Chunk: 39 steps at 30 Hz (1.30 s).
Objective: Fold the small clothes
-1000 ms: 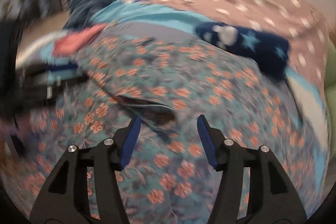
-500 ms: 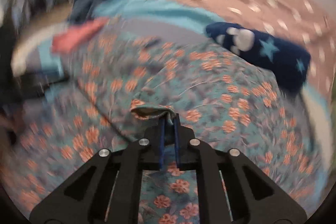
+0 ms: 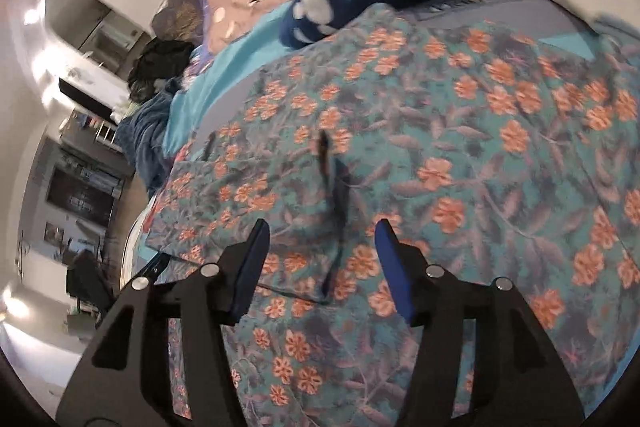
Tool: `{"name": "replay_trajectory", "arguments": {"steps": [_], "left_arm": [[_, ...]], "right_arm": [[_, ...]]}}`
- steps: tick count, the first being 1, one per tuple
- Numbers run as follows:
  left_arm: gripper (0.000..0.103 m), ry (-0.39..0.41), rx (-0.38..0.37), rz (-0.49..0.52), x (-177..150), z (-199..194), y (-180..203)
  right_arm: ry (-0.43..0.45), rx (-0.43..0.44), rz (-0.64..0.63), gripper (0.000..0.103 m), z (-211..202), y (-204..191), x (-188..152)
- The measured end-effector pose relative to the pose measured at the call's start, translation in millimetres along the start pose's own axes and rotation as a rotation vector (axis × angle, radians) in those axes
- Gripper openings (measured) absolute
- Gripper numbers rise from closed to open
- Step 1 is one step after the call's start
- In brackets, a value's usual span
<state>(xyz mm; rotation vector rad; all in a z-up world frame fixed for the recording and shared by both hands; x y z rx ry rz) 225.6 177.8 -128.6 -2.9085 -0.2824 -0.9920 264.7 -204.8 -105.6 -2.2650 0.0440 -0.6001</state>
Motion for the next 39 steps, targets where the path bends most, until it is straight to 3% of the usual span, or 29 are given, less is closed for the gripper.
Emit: {"name": "replay_trajectory", "arguments": {"steps": [7,9,11,14,19,22,25,28,31,33,36,37,39], "left_arm": [[0.071,-0.011,0.011,-0.002,3.0,4.7,-0.5],[0.071,-0.011,0.01,-0.002,3.3,4.6,-0.5],[0.071,-0.012,0.009,-0.001,3.9,5.0,-0.5],[0.071,-0.013,0.008,-0.001,4.5,5.7,-1.1],[0.071,-0.009,0.033,0.018,5.7,7.2,1.4],[0.071,0.012,0.061,0.051,4.9,4.1,6.8],[0.071,0.033,0.069,0.079,4.5,-0.3,11.6],[0.071,0.042,0.074,0.094,4.2,-2.7,12.8],[0.071,0.035,0.065,0.084,3.6,-4.3,10.1],[0.071,0.036,0.03,0.076,3.6,-10.5,8.2],[0.071,0.042,-0.117,0.024,11.3,-25.2,5.8],[0.071,0.048,-0.16,-0.004,18.2,-29.5,4.0],[0.071,0.058,-0.179,-0.024,31.2,-30.1,3.9]], "right_arm": [[-0.023,-0.069,-0.176,0.06,38.2,-13.0,8.8],[0.002,-0.109,-0.167,0.048,42.1,-9.0,12.7],[0.015,-0.109,-0.156,0.004,43.2,-7.7,17.0],[0.048,-0.081,-0.145,0.004,30.6,-15.0,22.7],[0.207,-0.045,-0.21,0.004,-35.5,-47.4,36.5],[0.249,-0.105,-0.176,0.004,-64.3,-36.4,45.2],[0.222,-0.188,-0.106,0.004,-67.1,-0.5,46.5],[0.146,-0.214,-0.034,0.014,-53.8,33.3,31.4],[0.14,-0.256,-0.004,0.038,-53.2,48.5,19.1],[0.158,-0.28,-0.022,0.04,-57.4,44.8,16.7],[0.181,-0.317,-0.145,0.04,-59.7,16.9,22.2],[0.18,-0.312,-0.192,0.04,-57.7,4.1,24.3],[0.153,-0.259,-0.266,0.04,-45.5,-22.2,30.2]]}}
Point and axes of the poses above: each gripper's, at about its wrist camera, not at the fingertips, and z roughly the way its jaws point, y to its right, x to its top, the point moved 5 cm from there along z, roughly the way its jaws point, and after that the axes turned 12 degrees about x, right-handed, at the moved point
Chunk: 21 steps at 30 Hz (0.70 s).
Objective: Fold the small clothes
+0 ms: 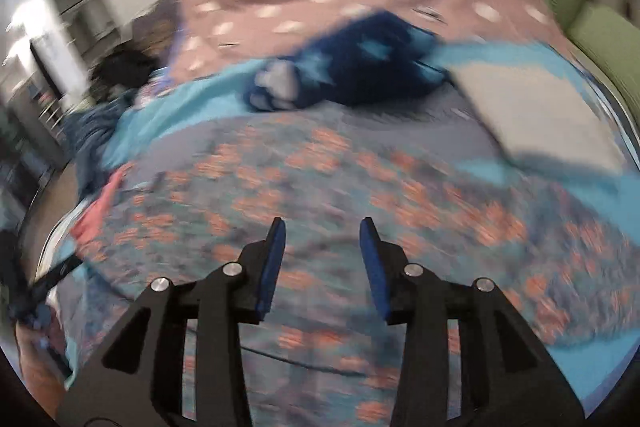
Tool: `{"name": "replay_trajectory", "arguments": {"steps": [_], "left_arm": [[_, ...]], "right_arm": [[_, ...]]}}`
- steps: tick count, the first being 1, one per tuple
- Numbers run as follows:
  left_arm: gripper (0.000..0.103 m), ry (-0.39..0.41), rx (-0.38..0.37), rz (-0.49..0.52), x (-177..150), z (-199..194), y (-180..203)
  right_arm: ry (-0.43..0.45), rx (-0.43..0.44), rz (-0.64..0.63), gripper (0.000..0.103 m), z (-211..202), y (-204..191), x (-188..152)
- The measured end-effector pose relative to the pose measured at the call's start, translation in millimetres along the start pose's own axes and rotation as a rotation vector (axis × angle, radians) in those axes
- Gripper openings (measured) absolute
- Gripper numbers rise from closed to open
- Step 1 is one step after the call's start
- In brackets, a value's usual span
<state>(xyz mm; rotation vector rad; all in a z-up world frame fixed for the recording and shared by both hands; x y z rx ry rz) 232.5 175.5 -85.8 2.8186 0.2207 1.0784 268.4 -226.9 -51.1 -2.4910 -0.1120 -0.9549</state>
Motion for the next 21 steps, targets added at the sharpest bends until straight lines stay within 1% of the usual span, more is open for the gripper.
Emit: {"name": "replay_trajectory", "arguments": {"steps": [2,4,5,6,7,8,10,12,14,17,19,20,21], "left_arm": [[0.071,0.009,0.01,0.005,7.6,4.3,3.7],[0.069,-0.022,0.002,0.0,8.3,15.0,8.0],[0.066,-0.041,-0.008,-0.008,6.3,19.8,9.6],[0.063,-0.064,-0.029,-0.021,2.7,26.5,11.0],[0.054,-0.082,-0.046,-0.028,-1.7,32.7,12.9],[0.037,-0.102,-0.059,-0.026,-6.5,39.7,13.7],[0.023,-0.122,-0.079,-0.024,-13.0,47.9,14.4],[0.019,-0.1,-0.097,-0.025,-15.4,46.4,13.8],[0.018,-0.089,-0.106,-0.022,-17.4,44.8,13.8],[0.018,-0.085,-0.122,-0.033,-19.5,46.1,12.3],[0.018,-0.084,-0.129,-0.034,-19.4,45.3,11.5],[0.017,-0.081,-0.128,-0.031,-20.0,44.9,11.4],[0.017,-0.078,-0.122,-0.024,-20.9,44.8,12.5]], "right_arm": [[-0.03,0.063,-0.063,0.04,14.3,-31.7,12.0],[-0.087,0.144,-0.157,0.04,39.3,-77.6,27.0],[-0.111,0.171,-0.19,0.038,46.9,-92.5,30.8],[-0.157,0.21,-0.249,0.035,64.9,-119.4,36.9],[-0.18,0.225,-0.274,0.031,74.6,-134.4,39.7],[-0.216,0.244,-0.304,0.028,91.5,-153.9,43.7],[-0.281,0.273,-0.328,0.028,124.0,-185.5,46.8],[-0.347,0.293,-0.351,0.028,150.1,-211.2,44.0],[-0.404,0.277,-0.398,0.028,179.4,-234.4,35.3],[-0.465,0.257,-0.44,0.028,208.7,-256.4,21.5],[-0.487,0.233,-0.454,0.028,223.3,-258.7,16.6],[-0.498,0.219,-0.456,0.021,230.0,-259.6,14.0],[-0.512,0.205,-0.454,0.006,238.2,-260.9,11.3]]}}
Point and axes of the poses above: each gripper's, at about its wrist camera, not at the fingertips, and z roughly the way its jaws point, y to its right, x to its top, the point moved 5 cm from there along z, roughly the way its jaws point, and after that the axes turned 12 degrees about x, right-handed, at the moved point
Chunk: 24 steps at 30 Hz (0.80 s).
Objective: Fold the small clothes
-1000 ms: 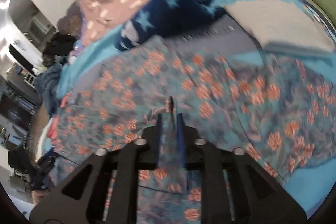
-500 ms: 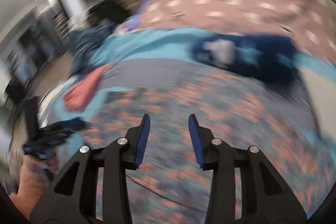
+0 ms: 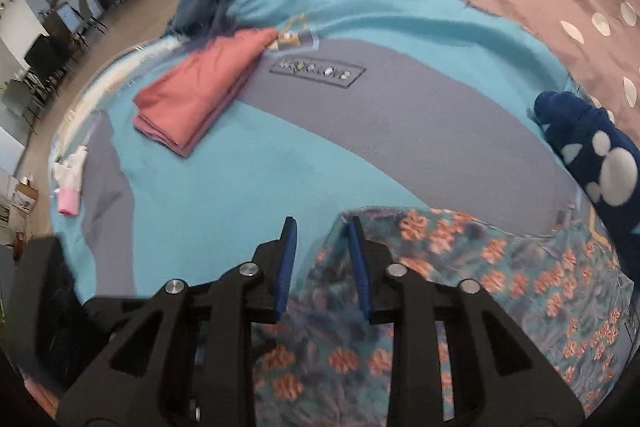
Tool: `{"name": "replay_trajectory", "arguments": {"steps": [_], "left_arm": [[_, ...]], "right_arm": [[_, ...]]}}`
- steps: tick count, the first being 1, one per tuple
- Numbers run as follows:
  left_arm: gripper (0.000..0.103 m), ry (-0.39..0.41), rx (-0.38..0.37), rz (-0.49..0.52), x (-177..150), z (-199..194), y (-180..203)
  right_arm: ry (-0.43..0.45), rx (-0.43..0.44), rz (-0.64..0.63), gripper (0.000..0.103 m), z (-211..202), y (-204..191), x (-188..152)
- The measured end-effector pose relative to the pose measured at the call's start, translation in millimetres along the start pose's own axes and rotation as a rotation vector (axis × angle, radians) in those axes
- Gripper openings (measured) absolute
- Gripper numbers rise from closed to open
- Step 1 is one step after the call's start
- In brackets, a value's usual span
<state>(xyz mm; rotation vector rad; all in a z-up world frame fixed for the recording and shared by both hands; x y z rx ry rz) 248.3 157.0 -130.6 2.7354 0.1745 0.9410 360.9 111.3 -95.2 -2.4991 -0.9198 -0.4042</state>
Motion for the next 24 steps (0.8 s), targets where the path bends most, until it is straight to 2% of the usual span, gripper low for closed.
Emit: {"name": "replay_trajectory", "arguments": {"steps": [1,2,4,7,9,12,14,17,18,20,22,23,24], "left_arm": [[0.014,0.001,0.004,0.006,1.5,-0.7,-0.2],[0.011,0.003,0.009,0.018,0.9,-1.2,2.0],[0.01,0.008,0.024,0.038,-0.2,-2.1,4.8],[0.009,0.008,0.048,0.062,-2.7,-3.6,6.5],[0.009,0.008,0.058,0.073,-4.4,-5.8,6.1],[0.01,0.011,0.056,0.071,-5.4,-8.4,3.6],[0.014,0.012,0.054,0.057,-5.0,-9.2,0.6],[0.028,0.027,0.064,0.017,-2.7,-12.0,-8.2],[0.032,0.034,0.071,0.008,-1.3,-13.5,-10.3],[0.037,0.056,0.089,-0.012,1.6,-17.2,-14.4],[0.037,0.114,0.103,-0.039,6.9,-29.4,-16.2],[0.037,0.143,0.079,-0.045,9.5,-37.8,-12.3],[0.037,0.174,0.008,-0.041,14.6,-48.7,-1.3]], "right_arm": [[-0.01,-0.021,0.002,0.002,6.8,1.1,3.0],[0.0,-0.054,-0.002,0.001,10.5,2.0,6.8],[0.059,-0.087,0.028,0.001,13.1,11.0,24.1],[0.139,-0.066,0.099,0.0,13.9,30.6,44.8],[0.161,-0.027,0.119,0.0,15.1,37.2,51.2],[0.19,0.012,0.134,0.0,-3.9,41.8,41.6],[0.21,-0.002,0.104,0.0,-25.1,41.7,24.9],[0.242,0.007,0.102,0.003,-70.3,47.8,-29.4],[0.265,0.004,0.113,0.004,-90.8,53.1,-61.1],[0.301,-0.02,0.152,0.016,-121.2,67.8,-117.0],[0.334,-0.047,0.258,0.023,-149.1,92.0,-187.9],[0.332,-0.049,0.317,0.023,-155.7,103.2,-216.5],[0.311,-0.077,0.398,0.023,-160.0,117.9,-251.0]]}}
Point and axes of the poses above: each gripper's, at about its wrist camera, not at the fingertips, and z roughly the way its jaws point, y to its right, x to its top, the point moved 5 cm from there along z, roughly the way its jaws point, and after that the axes turned 12 degrees about x, right-handed, at the moved point
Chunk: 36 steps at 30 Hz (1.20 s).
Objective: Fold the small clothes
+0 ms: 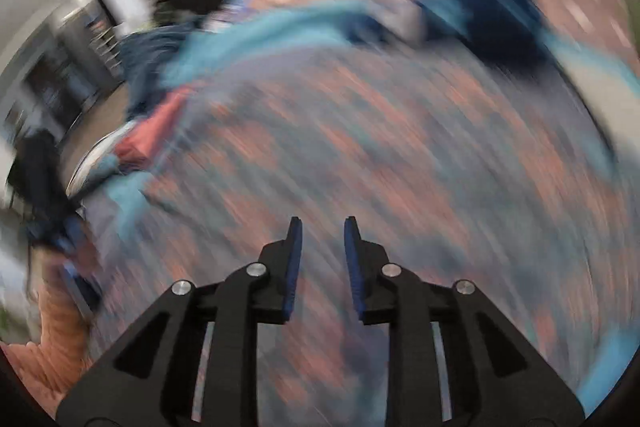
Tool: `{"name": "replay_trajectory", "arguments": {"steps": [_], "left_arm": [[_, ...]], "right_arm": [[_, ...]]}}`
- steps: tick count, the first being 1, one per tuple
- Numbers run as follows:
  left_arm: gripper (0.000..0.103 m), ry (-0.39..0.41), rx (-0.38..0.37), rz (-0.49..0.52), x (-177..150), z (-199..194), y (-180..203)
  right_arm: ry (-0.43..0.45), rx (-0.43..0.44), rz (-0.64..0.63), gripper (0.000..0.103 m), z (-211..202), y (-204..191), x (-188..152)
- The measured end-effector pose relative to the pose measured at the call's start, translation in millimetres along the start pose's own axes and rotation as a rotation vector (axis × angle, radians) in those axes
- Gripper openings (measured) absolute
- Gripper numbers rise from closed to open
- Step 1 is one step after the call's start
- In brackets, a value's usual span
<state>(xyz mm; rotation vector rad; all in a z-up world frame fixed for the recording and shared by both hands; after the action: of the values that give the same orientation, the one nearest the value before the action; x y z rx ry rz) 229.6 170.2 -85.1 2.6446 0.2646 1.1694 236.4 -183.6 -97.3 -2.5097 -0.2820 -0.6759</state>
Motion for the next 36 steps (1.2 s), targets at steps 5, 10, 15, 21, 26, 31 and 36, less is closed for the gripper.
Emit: {"name": "replay_trajectory", "arguments": {"steps": [5,10,15,21,26,31,36], "left_arm": [[0.037,-0.129,0.076,0.121,-4.3,34.8,35.6],[0.032,-0.13,0.264,0.146,-12.5,38.0,28.7],[0.044,-0.068,0.266,0.193,-7.3,-1.7,49.4],[0.053,-0.067,0.228,0.235,-17.1,-14.2,90.6],[0.058,-0.089,0.221,0.26,-30.0,-10.3,118.0],[0.059,-0.115,0.212,0.305,-42.1,-5.2,142.2],[0.066,-0.133,0.206,0.343,-51.1,5.3,161.6]], "right_arm": [[0.05,0.003,0.248,0.004,-28.7,57.4,-52.1],[0.222,0.002,0.276,0.032,-87.1,65.3,-66.8],[0.461,-0.081,0.613,0.044,-169.0,166.5,-117.6],[0.663,-0.14,1.016,0.052,-223.2,277.0,-202.8],[0.772,-0.103,1.167,0.059,-241.4,339.3,-227.4],[0.883,-0.094,1.258,0.059,-246.9,379.8,-234.9],[0.894,-0.131,1.231,0.053,-248.2,394.4,-223.5]]}}
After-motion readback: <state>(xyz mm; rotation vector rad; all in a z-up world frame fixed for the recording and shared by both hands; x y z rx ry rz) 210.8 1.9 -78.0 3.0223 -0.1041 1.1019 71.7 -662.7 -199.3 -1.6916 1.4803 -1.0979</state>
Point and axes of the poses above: each gripper's, at about its wrist camera, not at the fingertips, and z roughly the way its jaws point, y to its right, x to its top, the point moved 5 cm from there along z, roughly the way its jaws point, and after that the axes turned 12 degrees about x, right-handed, at the moved point
